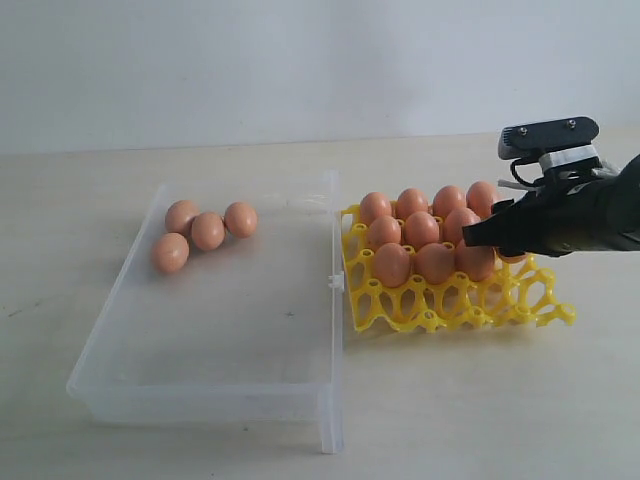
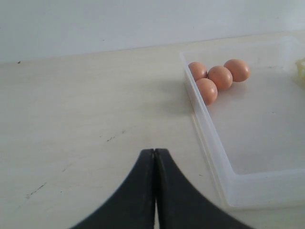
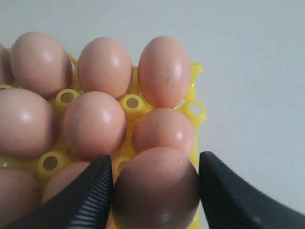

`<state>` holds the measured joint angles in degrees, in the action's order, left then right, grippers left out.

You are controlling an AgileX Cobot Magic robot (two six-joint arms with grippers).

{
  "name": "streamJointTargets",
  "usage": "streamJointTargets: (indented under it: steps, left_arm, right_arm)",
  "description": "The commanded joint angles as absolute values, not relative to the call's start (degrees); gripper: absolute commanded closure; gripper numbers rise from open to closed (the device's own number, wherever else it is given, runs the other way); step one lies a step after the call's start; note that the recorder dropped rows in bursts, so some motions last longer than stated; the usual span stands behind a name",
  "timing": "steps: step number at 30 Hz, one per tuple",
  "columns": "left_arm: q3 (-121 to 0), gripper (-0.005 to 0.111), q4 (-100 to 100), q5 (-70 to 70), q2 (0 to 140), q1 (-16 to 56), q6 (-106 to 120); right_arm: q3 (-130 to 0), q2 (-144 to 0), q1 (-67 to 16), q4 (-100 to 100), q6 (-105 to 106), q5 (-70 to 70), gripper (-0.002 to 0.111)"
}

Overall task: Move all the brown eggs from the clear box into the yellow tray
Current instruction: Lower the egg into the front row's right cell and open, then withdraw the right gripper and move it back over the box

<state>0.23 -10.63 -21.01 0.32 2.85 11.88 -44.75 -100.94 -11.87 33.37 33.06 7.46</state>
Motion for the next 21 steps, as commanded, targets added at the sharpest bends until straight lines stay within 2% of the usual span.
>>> streamJointTargets:
  steps: [1, 3, 16, 21]
  left_arm:
    - [0.00, 0.107, -10.68, -20.46, 0.00, 2.79, 11.78]
    - [0.00, 0.107, -10.68, -20.46, 0.00, 2.79, 11.78]
    - [0.00, 0.107, -10.68, -20.46, 0.00, 2.79, 11.78]
    - [0.00, 0.107, -10.68, -20.46, 0.00, 2.79, 11.78]
  right_arm:
    - [-44.98, -100.77, -11.59, 32.89, 32.87, 7.82, 0.055]
    - [-44.98, -100.77, -11.59, 32.89, 32.98, 7.93, 0.052]
    - [-44.98, -98.31, -11.59, 33.51, 33.06, 7.51, 0.052]
    - [-48.46, -92.99, -13.19, 36.11, 32.81, -1.75, 0.054]
